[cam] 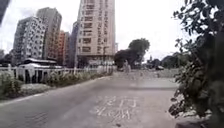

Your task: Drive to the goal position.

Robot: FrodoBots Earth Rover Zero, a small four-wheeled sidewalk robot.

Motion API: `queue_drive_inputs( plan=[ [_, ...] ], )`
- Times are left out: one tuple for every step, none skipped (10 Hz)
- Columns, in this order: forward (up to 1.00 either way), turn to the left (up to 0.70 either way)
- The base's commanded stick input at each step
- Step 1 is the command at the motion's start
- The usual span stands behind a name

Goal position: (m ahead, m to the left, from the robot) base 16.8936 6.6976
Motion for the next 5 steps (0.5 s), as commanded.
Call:
queue_drive_inputs(
  plan=[
    [0.45, 0.0],
    [0.45, 0.0],
    [0.45, 0.0],
    [0.45, 0.0],
    [0.45, 0.0]
  ],
)
